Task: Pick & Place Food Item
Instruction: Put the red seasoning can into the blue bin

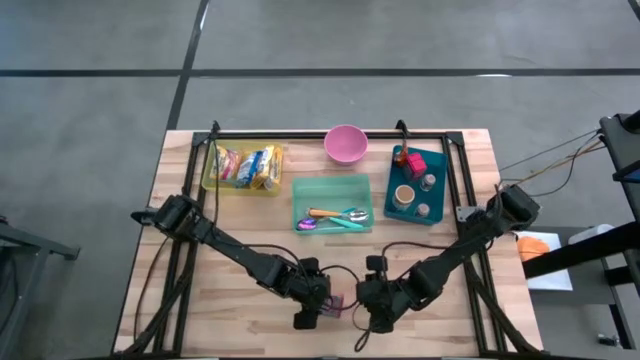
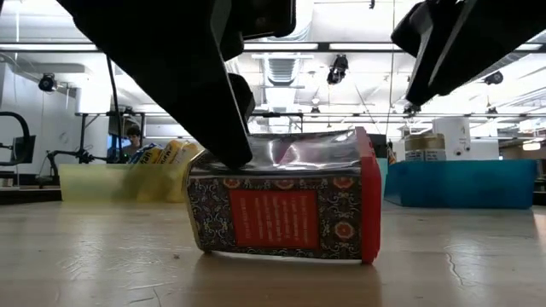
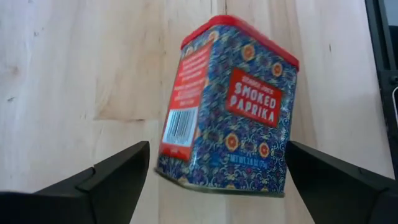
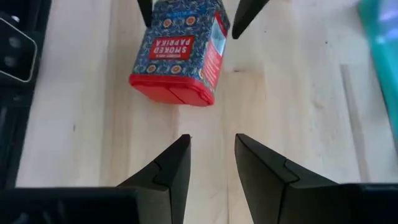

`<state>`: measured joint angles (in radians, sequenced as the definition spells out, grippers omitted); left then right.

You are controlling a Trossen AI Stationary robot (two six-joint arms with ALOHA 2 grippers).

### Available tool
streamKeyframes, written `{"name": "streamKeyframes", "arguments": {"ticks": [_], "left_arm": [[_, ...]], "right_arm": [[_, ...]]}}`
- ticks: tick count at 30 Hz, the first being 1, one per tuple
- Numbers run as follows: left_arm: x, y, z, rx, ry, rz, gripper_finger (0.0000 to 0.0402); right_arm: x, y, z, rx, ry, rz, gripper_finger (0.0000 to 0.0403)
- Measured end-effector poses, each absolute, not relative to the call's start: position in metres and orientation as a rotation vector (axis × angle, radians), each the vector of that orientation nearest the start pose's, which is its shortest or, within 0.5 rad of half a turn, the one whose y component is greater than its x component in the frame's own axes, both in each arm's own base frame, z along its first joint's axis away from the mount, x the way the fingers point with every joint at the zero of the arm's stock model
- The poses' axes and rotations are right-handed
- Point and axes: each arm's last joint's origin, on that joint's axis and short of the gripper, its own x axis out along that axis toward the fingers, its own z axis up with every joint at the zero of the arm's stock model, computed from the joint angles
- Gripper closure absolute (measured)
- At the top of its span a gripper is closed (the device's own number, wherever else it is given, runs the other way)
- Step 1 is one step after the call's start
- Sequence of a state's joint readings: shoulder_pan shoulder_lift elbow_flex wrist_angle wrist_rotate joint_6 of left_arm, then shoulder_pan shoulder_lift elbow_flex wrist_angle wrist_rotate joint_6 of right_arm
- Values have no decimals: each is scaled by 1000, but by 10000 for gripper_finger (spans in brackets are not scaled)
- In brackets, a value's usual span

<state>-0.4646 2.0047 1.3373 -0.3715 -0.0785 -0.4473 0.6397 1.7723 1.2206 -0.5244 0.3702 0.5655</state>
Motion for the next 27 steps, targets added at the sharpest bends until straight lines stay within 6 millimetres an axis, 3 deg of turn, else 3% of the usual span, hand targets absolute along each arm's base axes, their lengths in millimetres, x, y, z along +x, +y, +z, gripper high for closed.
{"name": "streamKeyframes", "arguments": {"ticks": [5, 14, 23, 27], "left_arm": [[367, -183, 156, -122, 1053, -122, 25], [366, -186, 153, -74, 1049, -147, 25], [369, -188, 129, -38, 1083, -127, 25], [371, -187, 132, -32, 1060, -104, 25]], "right_arm": [[285, 201, 203, 49, 953, -47, 278], [274, 201, 189, 84, 973, -67, 278], [272, 203, 182, 111, 956, -61, 278], [271, 203, 182, 111, 957, -60, 278]]}}
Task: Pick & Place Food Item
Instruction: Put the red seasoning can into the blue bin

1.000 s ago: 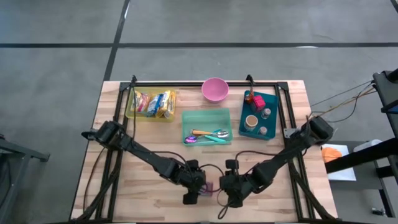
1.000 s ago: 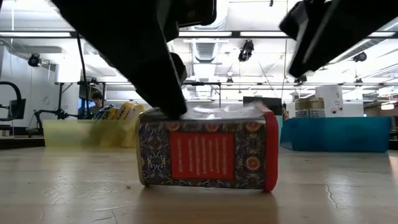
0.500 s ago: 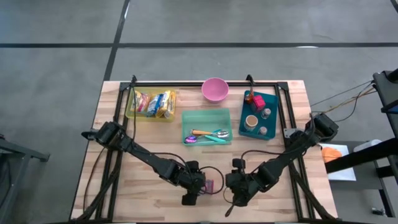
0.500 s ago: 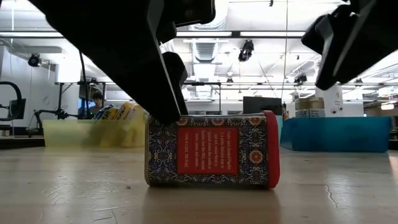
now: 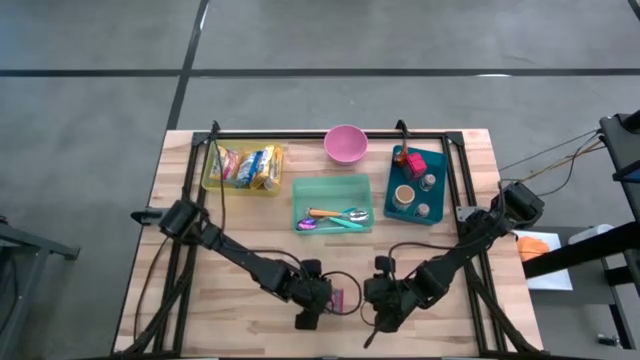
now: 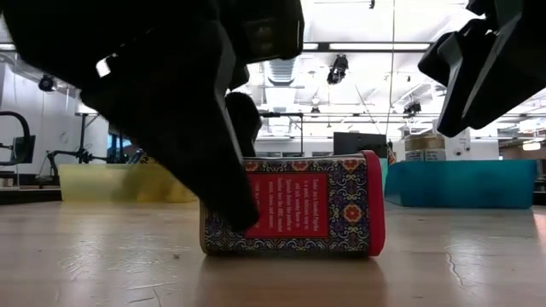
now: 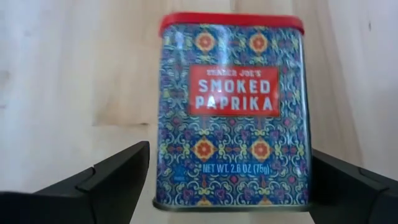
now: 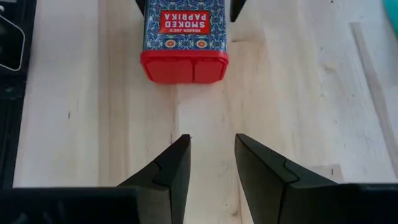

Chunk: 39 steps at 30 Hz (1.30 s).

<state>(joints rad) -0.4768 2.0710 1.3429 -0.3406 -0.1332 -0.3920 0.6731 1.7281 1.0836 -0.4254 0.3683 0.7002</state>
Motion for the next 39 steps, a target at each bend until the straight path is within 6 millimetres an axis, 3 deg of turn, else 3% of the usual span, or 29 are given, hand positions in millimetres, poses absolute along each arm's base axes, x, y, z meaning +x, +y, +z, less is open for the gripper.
{"name": "streamKeyframes", "arguments": {"ticks": [10, 16, 27, 31, 39], "left_arm": [[369, -186, 137, -25, 1050, -92, 28], [369, -186, 136, -10, 1055, -118, 94], [368, -186, 142, -139, 1108, -193, 96], [368, -176, 156, -276, 1136, -216, 96], [365, -155, 206, -431, 1070, -262, 96]], "right_arm": [[271, 207, 183, 112, 943, -43, 278], [271, 207, 183, 97, 936, -30, 278], [275, 211, 187, 13, 895, 43, 278], [277, 213, 193, -67, 871, 77, 278], [285, 223, 221, -213, 754, 72, 278]]}}
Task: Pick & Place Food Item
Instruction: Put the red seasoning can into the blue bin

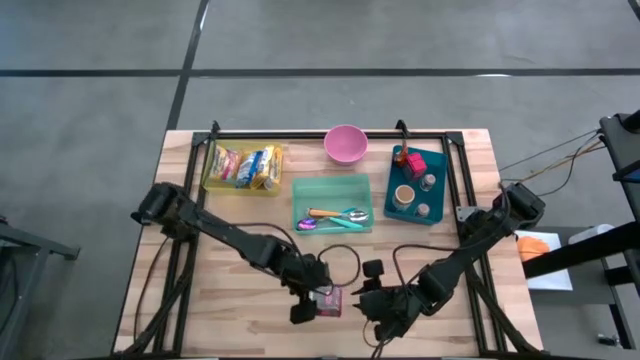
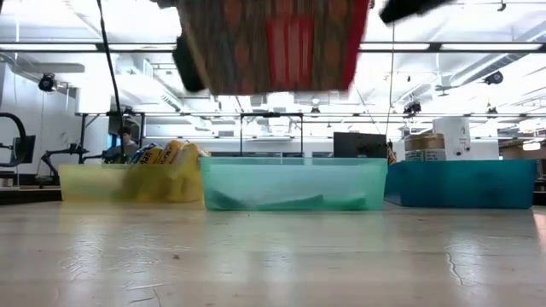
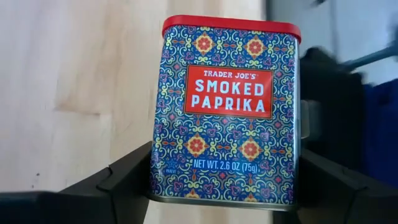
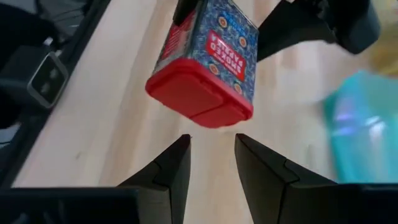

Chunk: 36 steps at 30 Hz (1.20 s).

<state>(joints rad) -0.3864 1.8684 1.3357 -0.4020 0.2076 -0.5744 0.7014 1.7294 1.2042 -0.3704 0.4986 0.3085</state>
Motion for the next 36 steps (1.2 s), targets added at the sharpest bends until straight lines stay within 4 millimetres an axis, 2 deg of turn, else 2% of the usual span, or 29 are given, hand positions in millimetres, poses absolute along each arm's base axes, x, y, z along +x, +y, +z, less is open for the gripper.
{"name": "streamKeyframes", "arguments": {"ticks": [4, 10, 19, 26, 30, 36], "left_arm": [[357, -144, 231, -468, 1045, -290, 96], [341, -135, 249, -476, 1021, -295, 96], [330, -112, 256, -577, 887, -296, 96], [326, -109, 250, -625, 882, -308, 96], [326, -109, 248, -638, 887, -319, 96], [327, -110, 250, -653, 870, -353, 96]], "right_arm": [[283, 231, 234, -286, 702, 11, 278], [268, 248, 244, -341, 588, -93, 278], [266, 255, 253, -289, 532, -133, 278], [267, 256, 255, -266, 511, -129, 276], [268, 257, 255, -230, 506, -127, 239], [268, 257, 255, -213, 505, -128, 119]]}}
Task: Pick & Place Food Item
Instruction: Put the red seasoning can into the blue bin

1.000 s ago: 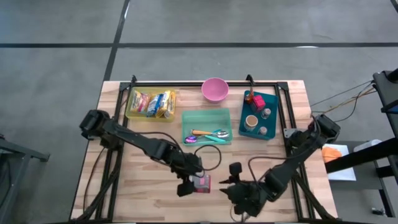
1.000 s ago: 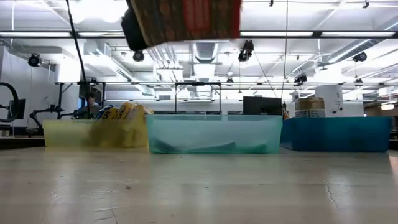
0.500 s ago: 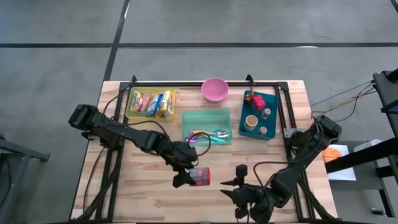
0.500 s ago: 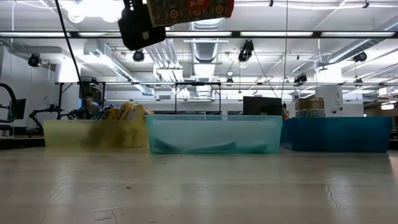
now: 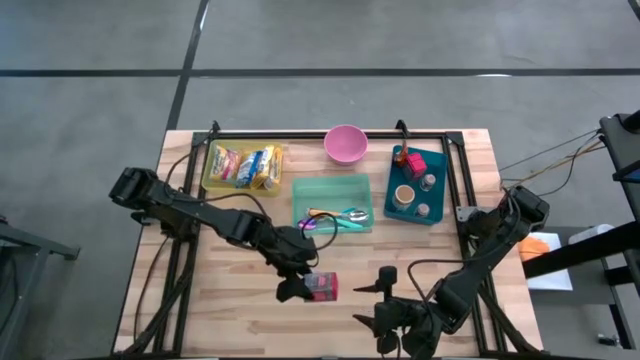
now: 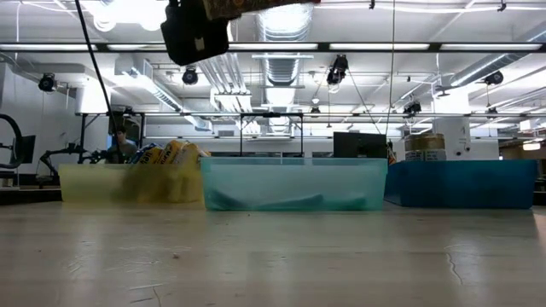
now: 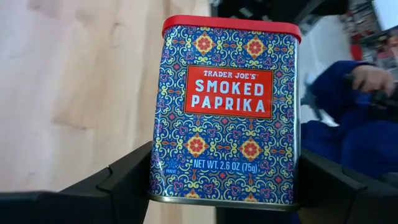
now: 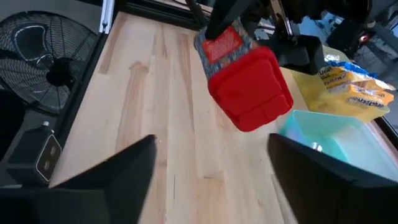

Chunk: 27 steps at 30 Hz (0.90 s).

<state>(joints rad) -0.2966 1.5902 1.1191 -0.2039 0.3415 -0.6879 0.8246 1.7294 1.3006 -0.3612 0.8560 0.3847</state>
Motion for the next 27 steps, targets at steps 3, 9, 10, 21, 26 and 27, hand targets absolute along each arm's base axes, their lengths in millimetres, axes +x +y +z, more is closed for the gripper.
{"name": "streamKeyframes", "arguments": {"ticks": [3, 9, 10, 21, 26, 27], "left_arm": [[329, -111, 254, -685, 850, -384, 96], [330, -111, 256, -723, 842, -423, 96], [330, -111, 256, -726, 843, -422, 96], [332, -110, 260, -747, 815, -450, 96], [333, -108, 260, -755, 813, -459, 96], [333, -109, 260, -756, 814, -466, 96]], "right_arm": [[268, 257, 255, -212, 504, -127, 65], [268, 258, 256, -216, 498, -129, 9], [268, 257, 256, -217, 495, -133, 6], [280, 257, 268, -341, 383, -160, 3], [283, 260, 275, -394, 328, -133, 3], [283, 260, 276, -403, 325, -130, 3]]}}
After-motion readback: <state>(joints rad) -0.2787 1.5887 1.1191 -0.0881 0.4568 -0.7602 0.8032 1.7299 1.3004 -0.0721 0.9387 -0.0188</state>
